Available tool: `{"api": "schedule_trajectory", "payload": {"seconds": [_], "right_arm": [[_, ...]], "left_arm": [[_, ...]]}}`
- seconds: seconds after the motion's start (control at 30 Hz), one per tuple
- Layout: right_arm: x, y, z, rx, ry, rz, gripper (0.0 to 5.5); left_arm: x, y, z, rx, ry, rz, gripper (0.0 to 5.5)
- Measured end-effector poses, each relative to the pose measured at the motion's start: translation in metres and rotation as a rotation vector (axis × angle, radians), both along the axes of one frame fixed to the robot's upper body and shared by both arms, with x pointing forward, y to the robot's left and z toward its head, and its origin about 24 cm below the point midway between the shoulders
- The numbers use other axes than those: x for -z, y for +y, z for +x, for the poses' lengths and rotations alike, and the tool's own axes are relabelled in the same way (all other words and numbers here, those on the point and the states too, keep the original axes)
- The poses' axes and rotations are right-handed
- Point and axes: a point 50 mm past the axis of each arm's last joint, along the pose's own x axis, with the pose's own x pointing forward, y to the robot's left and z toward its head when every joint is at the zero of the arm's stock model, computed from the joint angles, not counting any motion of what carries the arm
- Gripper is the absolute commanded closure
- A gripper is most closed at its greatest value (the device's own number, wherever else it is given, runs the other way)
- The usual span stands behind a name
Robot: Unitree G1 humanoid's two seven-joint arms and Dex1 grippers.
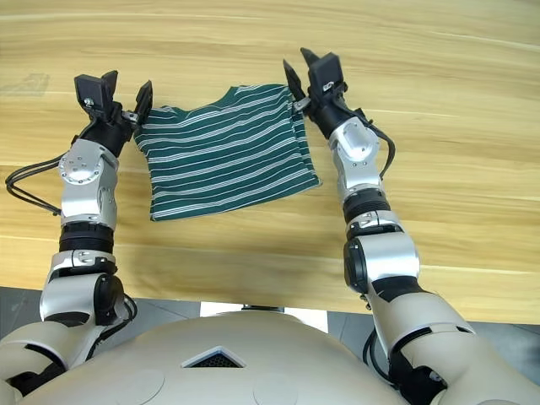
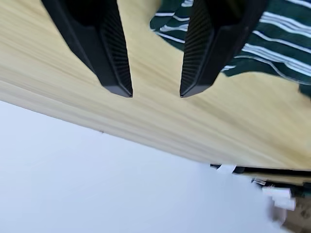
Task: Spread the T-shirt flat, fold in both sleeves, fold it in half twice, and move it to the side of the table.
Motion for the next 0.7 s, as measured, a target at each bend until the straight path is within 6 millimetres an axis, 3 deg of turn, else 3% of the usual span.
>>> {"api": "schedule_trajectory", "payload": {"seconds": [0.13,0.23,0.4,0.5,0.6,0.7], "right_arm": [[0.016,0.013,0.0,-0.144,0.072,-0.33,3.7],[0.016,0.014,0.014,-0.148,0.103,-0.617,3.7],[0.011,0.012,0.026,-0.153,0.075,-0.992,3.7],[0.008,-0.025,0.033,-0.061,0.068,-1.204,3.7],[0.005,-0.102,0.026,0.108,0.178,-1.322,3.7],[0.0,-0.152,0.011,0.156,0.283,-1.311,3.7]], "left_arm": [[-0.023,0.007,-0.006,-0.023,-0.107,0.03,1.78],[-0.041,0.004,-0.008,-0.019,-0.184,0.044,1.78],[-0.055,-0.009,-0.012,0.024,-0.233,0.058,1.78],[-0.06,-0.013,-0.017,0.044,-0.246,0.07,1.78],[-0.056,-0.016,-0.025,0.054,-0.228,0.081,1.78],[-0.054,-0.023,-0.03,0.071,-0.22,0.112,1.78]]}}
